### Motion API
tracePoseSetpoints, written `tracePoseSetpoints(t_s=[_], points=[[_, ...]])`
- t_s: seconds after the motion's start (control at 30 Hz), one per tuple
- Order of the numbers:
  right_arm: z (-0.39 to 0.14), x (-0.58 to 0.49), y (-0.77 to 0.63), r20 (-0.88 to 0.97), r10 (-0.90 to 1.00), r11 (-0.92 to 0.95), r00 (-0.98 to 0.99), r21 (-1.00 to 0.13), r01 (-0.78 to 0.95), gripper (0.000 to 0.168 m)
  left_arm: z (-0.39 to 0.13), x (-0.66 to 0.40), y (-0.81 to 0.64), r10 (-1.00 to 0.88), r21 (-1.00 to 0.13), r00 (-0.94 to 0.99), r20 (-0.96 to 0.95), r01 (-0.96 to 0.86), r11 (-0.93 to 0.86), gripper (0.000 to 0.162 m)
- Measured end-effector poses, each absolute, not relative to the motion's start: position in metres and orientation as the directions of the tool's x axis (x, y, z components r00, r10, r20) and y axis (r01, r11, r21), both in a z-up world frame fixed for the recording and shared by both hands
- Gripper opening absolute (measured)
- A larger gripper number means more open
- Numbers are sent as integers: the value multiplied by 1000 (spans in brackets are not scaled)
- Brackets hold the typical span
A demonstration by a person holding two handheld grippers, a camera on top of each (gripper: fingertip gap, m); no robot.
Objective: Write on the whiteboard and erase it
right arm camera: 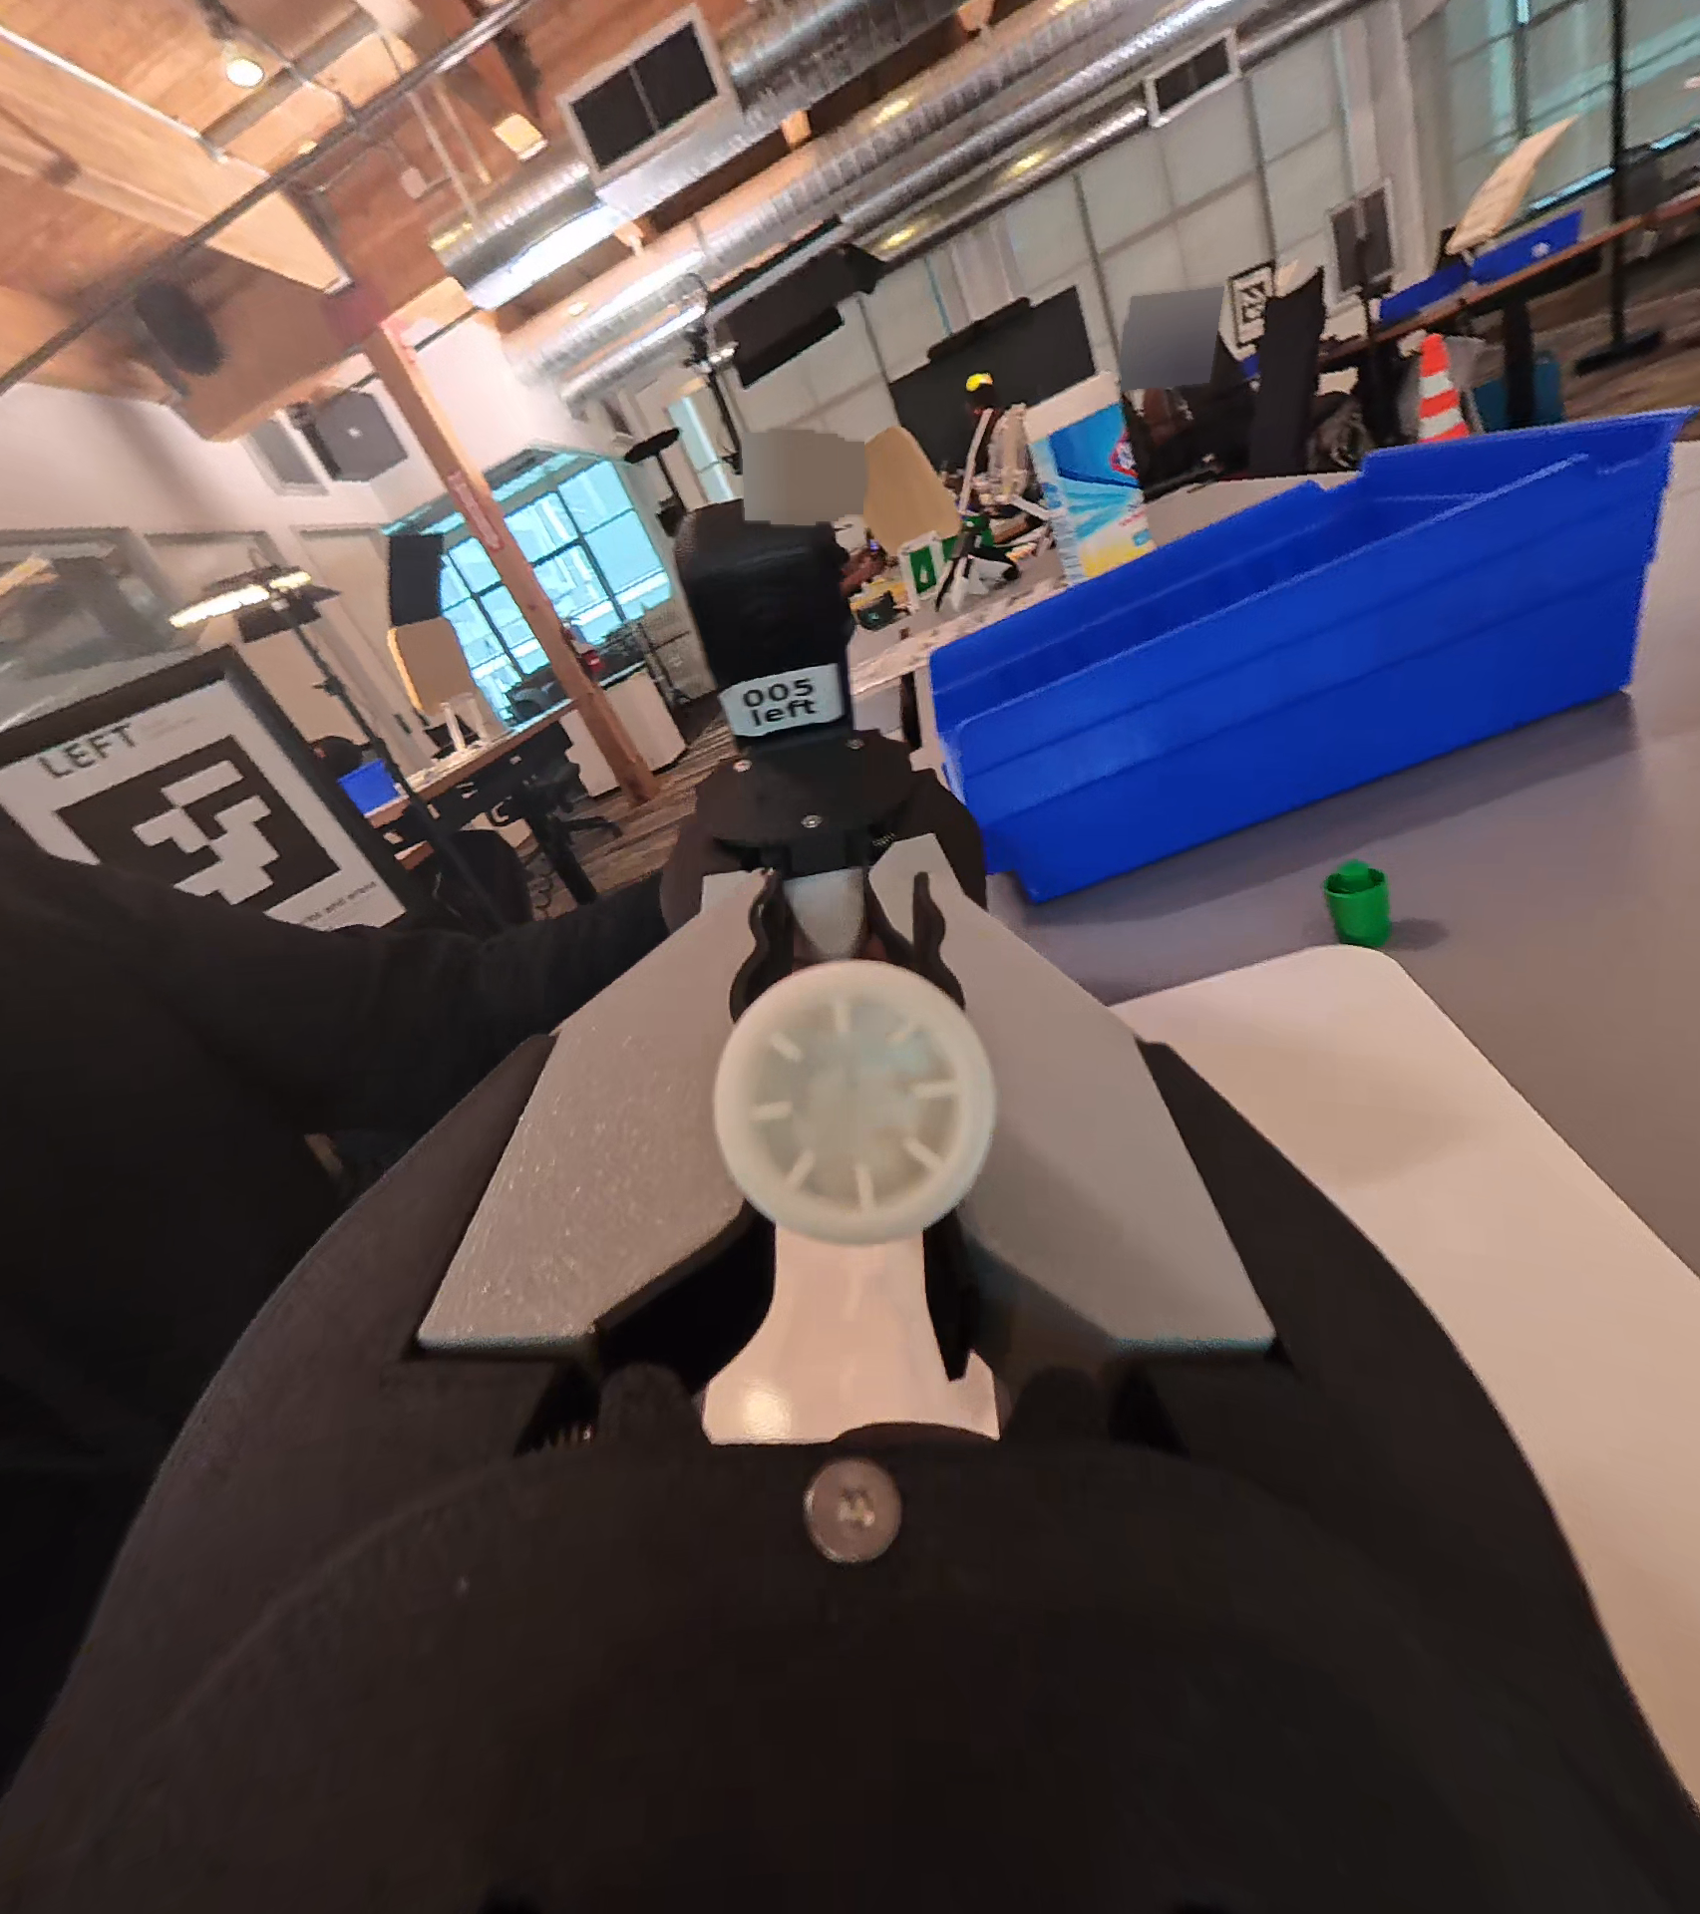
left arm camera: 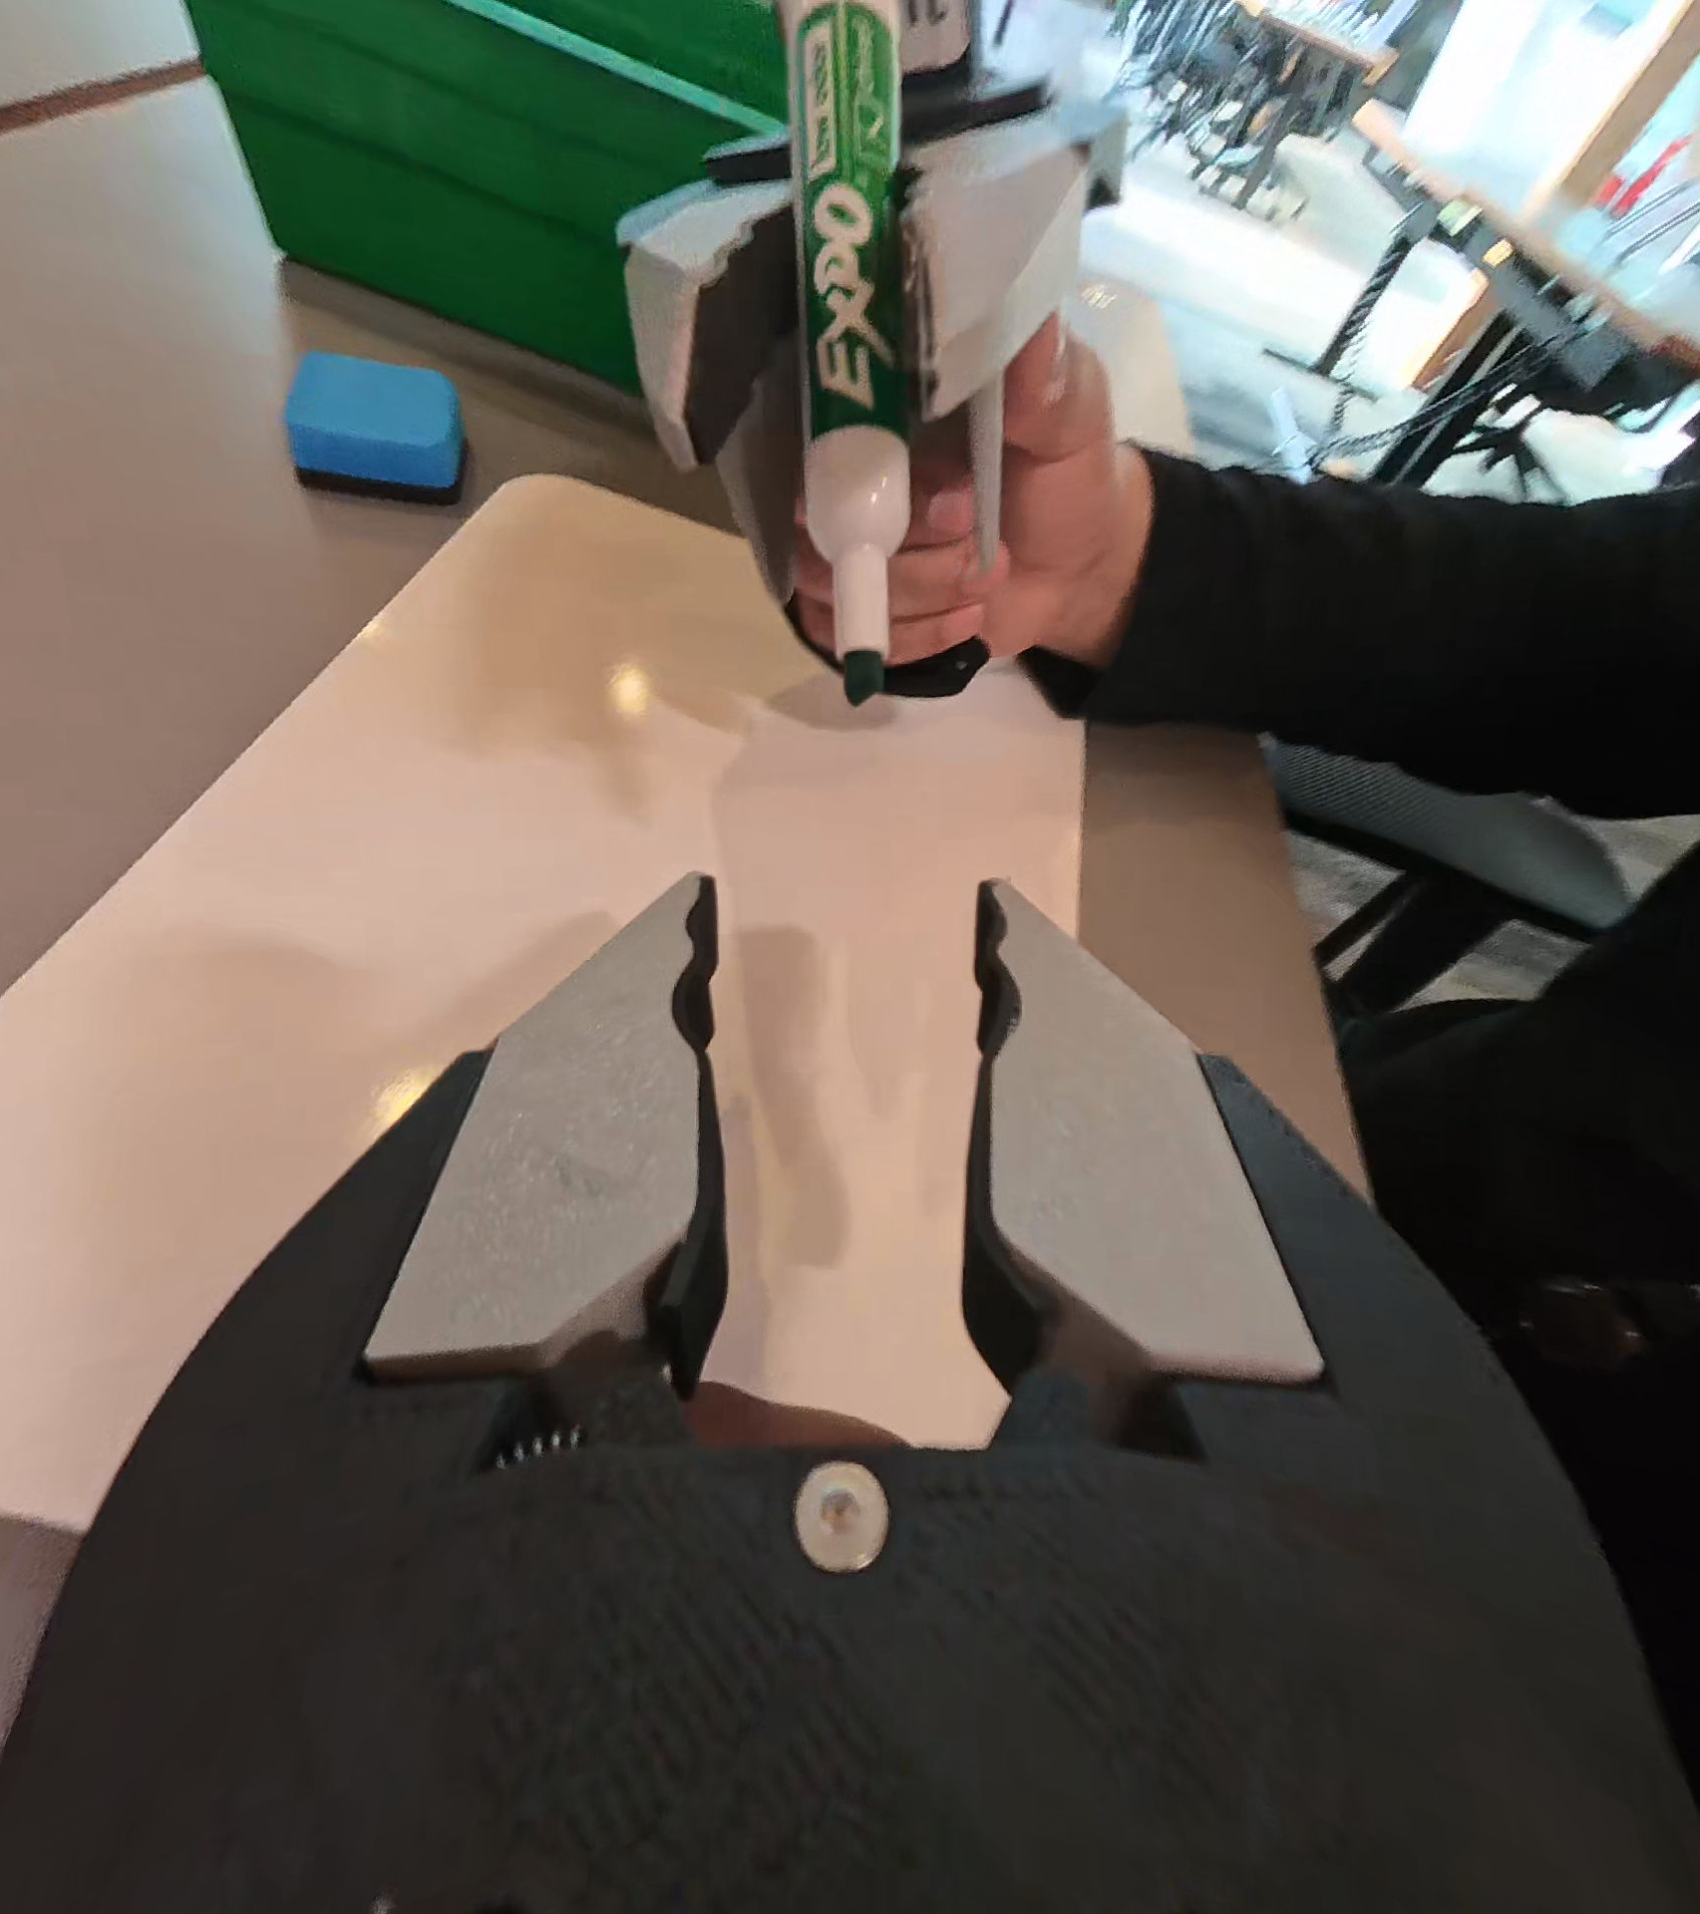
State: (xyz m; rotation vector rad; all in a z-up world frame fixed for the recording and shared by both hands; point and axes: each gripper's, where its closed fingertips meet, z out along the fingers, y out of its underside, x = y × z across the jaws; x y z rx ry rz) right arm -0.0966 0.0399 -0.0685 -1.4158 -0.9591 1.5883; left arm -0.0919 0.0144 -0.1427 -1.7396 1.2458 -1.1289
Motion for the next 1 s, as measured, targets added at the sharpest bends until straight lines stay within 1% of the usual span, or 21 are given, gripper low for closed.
tracePoseSetpoints(t_s=[0.13,0.27,0.33,0.53,0.6,0.7,0.77,0.9,1.0], points=[[-63,-99,26,-369,919,-380,-138,-923,-67,22,-121,-86,0,-958,-924,61,279,-253,-285,48],[-59,-102,9,-323,923,-340,-209,-939,-52,22,-109,-82,-13,-941,-923,-28,337,-204,-325,48],[-60,-105,2,-302,925,-319,-232,-947,-36,22,-106,-80,-16,-932,-919,-51,359,-191,-344,48],[-61,-112,-10,-268,928,-280,-260,-960,-11,22,-105,-75,-26,-915,-911,-107,388,-194,-364,38],[-66,-114,-13,-250,934,-255,-256,-967,13,22,-103,-74,-29,-906,-906,-131,403,-192,-376,37],[-67,-116,-16,-240,935,-243,-262,-970,22,22,-104,-74,-31,-905,-907,-138,403,-192,-375,23],[-66,-116,-19,-241,929,-245,-282,-969,23,22,-104,-73,-28,-906,-908,-127,403,-179,-379,8],[-66,-116,-20,-239,931,-240,-277,-970,30,22,-105,-73,-27,-901,-904,-130,413,-179,-388,8],[-70,-117,-12,-263,935,-260,-238,-965,45,23,-114,-71,-17,-932,-916,-47,359,-208,-342,7]])
